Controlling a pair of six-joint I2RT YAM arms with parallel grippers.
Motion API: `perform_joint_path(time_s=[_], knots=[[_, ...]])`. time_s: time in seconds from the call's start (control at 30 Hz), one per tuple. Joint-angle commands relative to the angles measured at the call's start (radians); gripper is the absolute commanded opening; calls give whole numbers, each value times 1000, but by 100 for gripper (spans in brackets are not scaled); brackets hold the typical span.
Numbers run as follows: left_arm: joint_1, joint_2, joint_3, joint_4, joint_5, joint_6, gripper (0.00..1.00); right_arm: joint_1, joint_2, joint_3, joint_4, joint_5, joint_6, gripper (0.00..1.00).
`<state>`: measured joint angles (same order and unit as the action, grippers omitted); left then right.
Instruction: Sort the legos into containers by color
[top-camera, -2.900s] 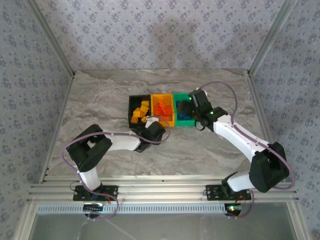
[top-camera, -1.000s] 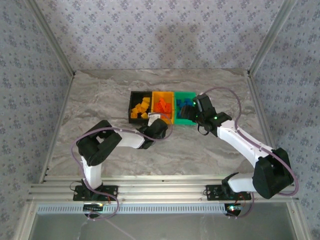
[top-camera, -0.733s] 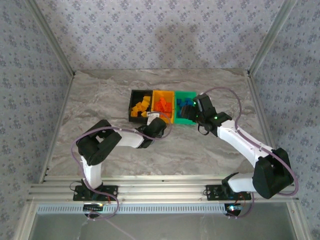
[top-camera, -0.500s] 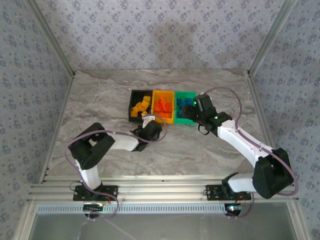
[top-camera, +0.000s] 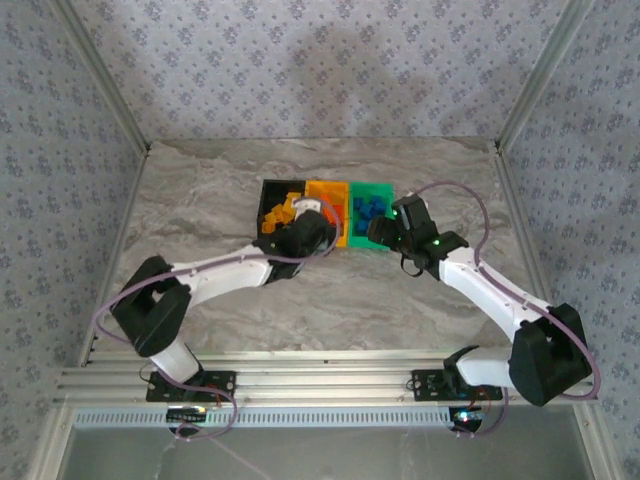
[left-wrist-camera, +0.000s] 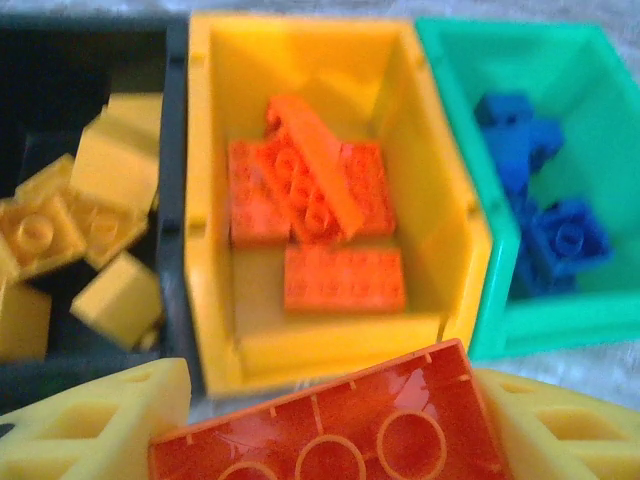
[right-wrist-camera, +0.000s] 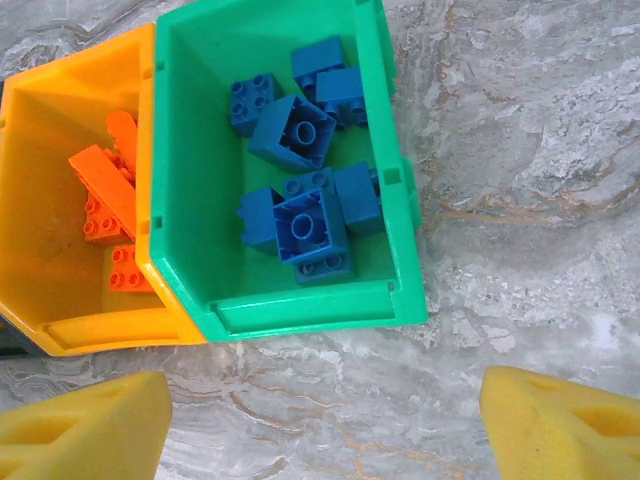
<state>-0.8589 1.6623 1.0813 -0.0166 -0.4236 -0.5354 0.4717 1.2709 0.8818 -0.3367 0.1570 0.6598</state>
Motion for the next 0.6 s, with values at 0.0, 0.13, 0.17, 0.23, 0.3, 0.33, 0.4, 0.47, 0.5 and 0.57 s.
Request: perform_joint_path(time_s=[0.0, 0.13, 0.17, 0.23, 0.3, 0.33, 0.4, 0.47, 0.5, 0.57], knots=[[49, 110, 112, -76, 38, 40, 50, -9, -37, -10, -25, 10, 21, 83], [84, 214, 232, -94, 78, 48, 67, -15, -59, -10, -40, 9, 24, 83], [87, 230, 256, -101, 78, 49, 75, -17, -64, -12, -42, 7, 24, 83], [91, 239, 291, -112, 77, 50, 86, -18, -75, -11, -51, 9, 26, 84], [89, 208, 299, -114, 76, 52, 94, -19, -87, -9, -57, 9, 24, 85], [88, 178, 287, -109, 77, 52, 100, -18, -96, -11, -60, 11, 24, 86], [83, 105, 248, -92, 69, 57, 100, -20, -113, -16, -65, 16, 30, 88], [81, 18, 192, -79, 63, 52, 100, -22, -131, -23, -72, 22, 36, 89], [83, -38, 159, -74, 57, 48, 100, -23, -140, -27, -71, 25, 34, 89], [82, -144, 86, -69, 23, 50, 100, -24, -156, -32, -67, 41, 22, 89]])
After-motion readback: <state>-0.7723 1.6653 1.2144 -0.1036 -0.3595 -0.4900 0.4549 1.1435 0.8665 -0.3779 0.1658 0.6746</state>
